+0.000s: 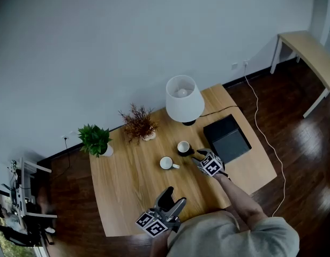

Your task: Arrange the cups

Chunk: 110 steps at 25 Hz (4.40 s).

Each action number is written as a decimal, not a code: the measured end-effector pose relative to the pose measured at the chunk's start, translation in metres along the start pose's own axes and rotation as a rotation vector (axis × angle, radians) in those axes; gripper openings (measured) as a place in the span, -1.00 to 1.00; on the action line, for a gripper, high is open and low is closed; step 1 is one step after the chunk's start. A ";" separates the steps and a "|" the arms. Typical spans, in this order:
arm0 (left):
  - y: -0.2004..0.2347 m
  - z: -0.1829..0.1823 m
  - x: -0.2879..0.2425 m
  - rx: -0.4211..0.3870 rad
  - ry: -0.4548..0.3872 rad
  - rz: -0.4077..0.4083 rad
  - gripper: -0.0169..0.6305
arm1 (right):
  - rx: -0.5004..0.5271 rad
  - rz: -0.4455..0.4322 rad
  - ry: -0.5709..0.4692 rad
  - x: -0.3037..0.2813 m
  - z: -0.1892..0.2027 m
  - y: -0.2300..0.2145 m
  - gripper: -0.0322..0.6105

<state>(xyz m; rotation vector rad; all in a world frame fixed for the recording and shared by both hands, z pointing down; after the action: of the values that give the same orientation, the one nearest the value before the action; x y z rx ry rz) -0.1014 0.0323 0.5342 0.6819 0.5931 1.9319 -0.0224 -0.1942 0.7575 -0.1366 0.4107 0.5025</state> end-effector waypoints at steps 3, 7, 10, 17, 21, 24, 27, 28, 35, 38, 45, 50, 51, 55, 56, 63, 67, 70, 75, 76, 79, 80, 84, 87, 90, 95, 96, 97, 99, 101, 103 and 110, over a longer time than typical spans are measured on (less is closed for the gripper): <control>0.000 -0.002 0.002 -0.004 -0.004 -0.005 0.23 | 0.051 0.001 0.038 -0.022 -0.004 -0.009 -0.29; 0.002 -0.004 0.004 -0.006 -0.008 -0.016 0.23 | 0.115 -0.028 0.124 -0.046 0.002 -0.010 -0.29; 0.003 -0.005 0.006 -0.005 -0.012 -0.025 0.23 | 0.155 -0.039 0.183 -0.058 0.010 -0.009 -0.31; 0.007 -0.006 0.008 -0.002 -0.018 -0.037 0.23 | 0.214 -0.071 0.199 -0.066 0.013 -0.004 -0.52; 0.007 -0.004 0.006 0.002 -0.013 -0.029 0.22 | 0.160 -0.075 0.187 -0.060 0.014 -0.002 -0.64; 0.010 -0.004 0.006 0.004 -0.010 -0.030 0.22 | 0.097 -0.057 0.153 -0.054 0.012 0.000 -0.64; 0.011 -0.005 0.007 0.003 -0.010 -0.032 0.22 | -0.002 -0.047 0.077 -0.045 0.004 0.001 -0.64; 0.011 -0.005 0.006 0.004 -0.008 -0.031 0.22 | -0.031 -0.045 0.051 -0.040 0.001 0.000 -0.64; 0.007 0.001 0.001 0.015 0.011 -0.014 0.22 | -0.213 0.025 -0.172 0.020 -0.038 -0.046 -0.64; 0.006 0.003 0.000 0.017 0.013 -0.009 0.22 | -0.227 0.153 -0.261 0.056 -0.052 -0.094 -0.64; 0.003 0.004 -0.002 0.017 0.022 -0.005 0.22 | -0.205 0.510 -0.220 0.121 -0.016 -0.216 -0.64; 0.002 0.006 -0.004 0.015 0.028 -0.003 0.22 | -0.138 0.548 -0.169 0.126 0.007 -0.233 -0.64; 0.001 0.006 -0.004 0.015 0.029 -0.004 0.22 | -0.115 0.547 -0.160 0.125 0.008 -0.232 -0.64; 0.000 0.007 -0.005 0.014 0.029 -0.008 0.22 | -0.111 0.548 -0.130 0.122 0.022 -0.228 -0.64; 0.001 0.007 -0.004 0.016 0.029 -0.010 0.22 | -0.120 0.546 -0.132 0.123 0.024 -0.227 -0.64; 0.000 0.009 -0.005 0.022 0.034 -0.005 0.22 | -0.138 0.557 -0.077 0.126 0.031 -0.226 -0.58; 0.002 0.009 -0.004 0.026 0.030 -0.010 0.22 | -0.196 0.574 -0.087 0.143 0.037 -0.208 -0.58; 0.004 0.008 -0.003 0.032 0.026 -0.019 0.22 | -0.206 0.543 -0.135 0.152 0.031 -0.177 -0.59; 0.004 0.008 -0.003 0.039 0.014 -0.020 0.22 | -0.126 0.348 -0.185 0.134 0.009 -0.101 -0.59; 0.004 0.009 -0.004 0.040 0.012 -0.018 0.22 | -0.104 0.297 -0.179 0.127 0.007 -0.084 -0.59; 0.004 0.008 -0.006 0.042 0.004 -0.014 0.22 | -0.031 0.141 -0.139 0.101 0.000 -0.032 -0.59; 0.004 0.007 -0.005 0.042 -0.001 -0.016 0.22 | -0.014 0.097 -0.123 0.091 0.000 -0.016 -0.59; 0.007 0.001 0.002 0.043 -0.032 -0.032 0.22 | 0.036 -0.025 -0.067 0.060 -0.001 0.034 -0.58; 0.010 -0.004 0.008 0.039 -0.054 -0.042 0.22 | 0.067 -0.081 -0.038 0.037 -0.003 0.058 -0.27; 0.013 -0.008 0.013 0.036 -0.073 -0.053 0.22 | 0.096 -0.149 -0.007 0.012 -0.003 0.081 -0.04; 0.015 -0.013 0.019 0.027 -0.098 -0.065 0.22 | 0.205 -0.237 0.045 -0.031 -0.009 0.104 -0.05; 0.016 -0.014 0.020 0.026 -0.101 -0.067 0.22 | 0.221 -0.249 0.060 -0.039 -0.009 0.106 -0.09; 0.016 -0.015 0.021 0.025 -0.104 -0.068 0.22 | 0.234 -0.256 0.078 -0.047 -0.009 0.107 -0.20; 0.016 -0.016 0.023 0.025 -0.111 -0.071 0.22 | 0.254 -0.267 0.125 -0.061 -0.005 0.109 -0.22; 0.017 -0.017 0.025 0.022 -0.114 -0.076 0.22 | 0.280 -0.273 0.172 -0.070 -0.001 0.110 -0.33; 0.018 -0.018 0.026 0.021 -0.117 -0.080 0.22 | 0.313 -0.274 0.202 -0.075 -0.001 0.111 -0.53; 0.019 -0.020 0.029 0.022 -0.116 -0.084 0.22 | 0.334 -0.289 0.227 -0.086 -0.008 0.119 -0.66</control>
<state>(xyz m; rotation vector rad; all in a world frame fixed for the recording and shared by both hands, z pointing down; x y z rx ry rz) -0.1382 0.0485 0.5382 0.7650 0.5625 1.7974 -0.1521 -0.1305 0.7822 0.0713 0.6797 0.1287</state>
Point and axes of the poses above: the fingertips, and each gripper's own axes: x backward along the fingers, y to its left, z out of its underside, the point moved 4 cm from there along x, backward along the fingers, and after that the axes turned 14 degrees about -y, right-handed, at the moved point
